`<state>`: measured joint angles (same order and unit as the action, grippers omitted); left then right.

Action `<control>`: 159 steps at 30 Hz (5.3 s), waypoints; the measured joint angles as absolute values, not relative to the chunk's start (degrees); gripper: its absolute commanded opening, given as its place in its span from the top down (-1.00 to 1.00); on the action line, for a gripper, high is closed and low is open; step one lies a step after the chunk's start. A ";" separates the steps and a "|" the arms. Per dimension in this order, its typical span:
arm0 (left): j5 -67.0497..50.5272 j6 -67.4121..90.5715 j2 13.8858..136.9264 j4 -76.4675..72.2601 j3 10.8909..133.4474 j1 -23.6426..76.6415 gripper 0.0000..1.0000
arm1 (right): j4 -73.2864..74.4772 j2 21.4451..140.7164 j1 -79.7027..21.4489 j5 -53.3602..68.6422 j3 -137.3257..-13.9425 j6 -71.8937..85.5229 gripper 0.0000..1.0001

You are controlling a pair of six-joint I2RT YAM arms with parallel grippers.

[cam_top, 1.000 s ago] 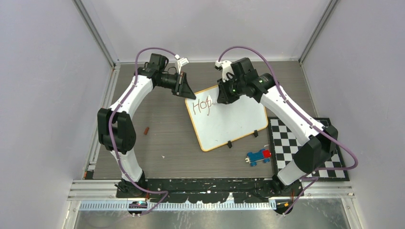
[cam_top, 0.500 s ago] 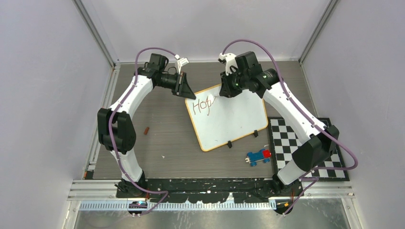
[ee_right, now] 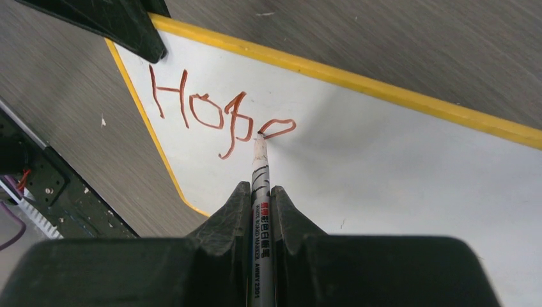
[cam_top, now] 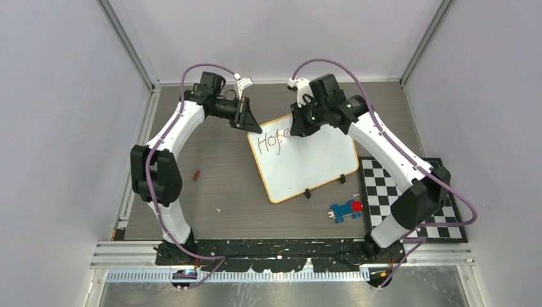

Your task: Write a sentence on the whiteboard

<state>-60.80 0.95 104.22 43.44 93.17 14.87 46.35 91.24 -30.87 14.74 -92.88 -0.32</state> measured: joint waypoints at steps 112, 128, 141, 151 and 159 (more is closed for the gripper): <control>-57.69 -6.70 104.22 50.63 95.44 16.75 1.00 | 44.97 87.68 -22.92 19.49 -88.40 -2.48 0.99; -57.54 -6.83 104.22 50.65 95.44 16.75 1.00 | 45.56 84.88 -23.90 20.71 -79.57 -1.45 0.99; -58.06 -6.87 104.22 50.87 95.44 16.78 1.00 | 45.41 85.21 -24.80 21.47 -85.52 -1.39 0.99; -57.80 -6.92 104.22 50.83 95.44 16.78 1.00 | 44.82 87.02 -24.71 20.03 -85.93 -1.39 0.99; -57.47 -6.92 104.22 50.81 95.44 16.78 1.00 | 45.28 87.13 -22.37 20.51 -85.95 -1.15 1.00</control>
<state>-57.47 -6.92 104.22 50.81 95.44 16.78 45.28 87.13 -22.37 20.51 -85.95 -1.15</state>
